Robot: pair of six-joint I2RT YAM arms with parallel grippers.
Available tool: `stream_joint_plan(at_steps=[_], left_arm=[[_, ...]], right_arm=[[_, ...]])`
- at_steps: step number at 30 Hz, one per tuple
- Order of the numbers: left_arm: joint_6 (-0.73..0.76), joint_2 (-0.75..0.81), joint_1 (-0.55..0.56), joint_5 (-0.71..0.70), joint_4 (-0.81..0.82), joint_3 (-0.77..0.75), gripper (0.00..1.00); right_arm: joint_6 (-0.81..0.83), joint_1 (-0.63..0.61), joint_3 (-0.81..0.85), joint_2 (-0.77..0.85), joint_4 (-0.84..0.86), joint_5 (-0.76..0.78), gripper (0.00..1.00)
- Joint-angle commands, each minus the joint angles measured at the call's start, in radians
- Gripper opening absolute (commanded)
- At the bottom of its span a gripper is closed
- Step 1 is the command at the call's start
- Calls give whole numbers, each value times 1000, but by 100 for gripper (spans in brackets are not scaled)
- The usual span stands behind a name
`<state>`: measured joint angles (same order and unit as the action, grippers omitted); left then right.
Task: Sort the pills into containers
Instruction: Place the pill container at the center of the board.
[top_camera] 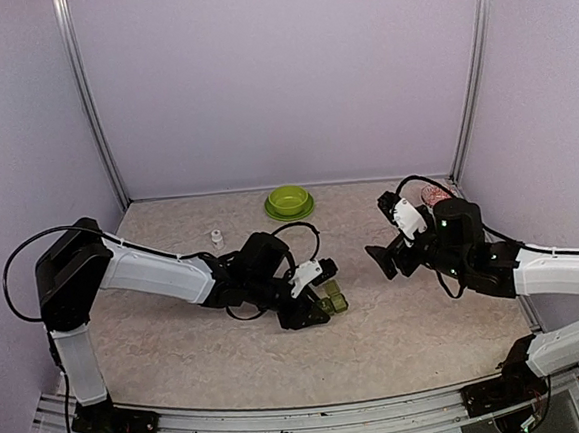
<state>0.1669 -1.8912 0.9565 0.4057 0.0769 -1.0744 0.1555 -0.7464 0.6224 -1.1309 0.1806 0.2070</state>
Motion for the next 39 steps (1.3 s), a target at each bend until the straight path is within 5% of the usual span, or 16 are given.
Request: stream_joint_plan(at_steps=[1, 14, 32, 39], left_arm=[[59, -95, -35, -27, -75, -132, 38], [177, -285, -106, -53, -220, -420, 37], [278, -430, -78, -69, -338, -604, 38], [260, -423, -83, -68, -323, -584, 57]], right_arm=[[-42, 12, -44, 41, 31, 52, 100], [-66, 21, -113, 82, 93, 89, 100], [-81, 36, -193, 96, 204, 189, 100], [-85, 42, -215, 103, 225, 229, 100]])
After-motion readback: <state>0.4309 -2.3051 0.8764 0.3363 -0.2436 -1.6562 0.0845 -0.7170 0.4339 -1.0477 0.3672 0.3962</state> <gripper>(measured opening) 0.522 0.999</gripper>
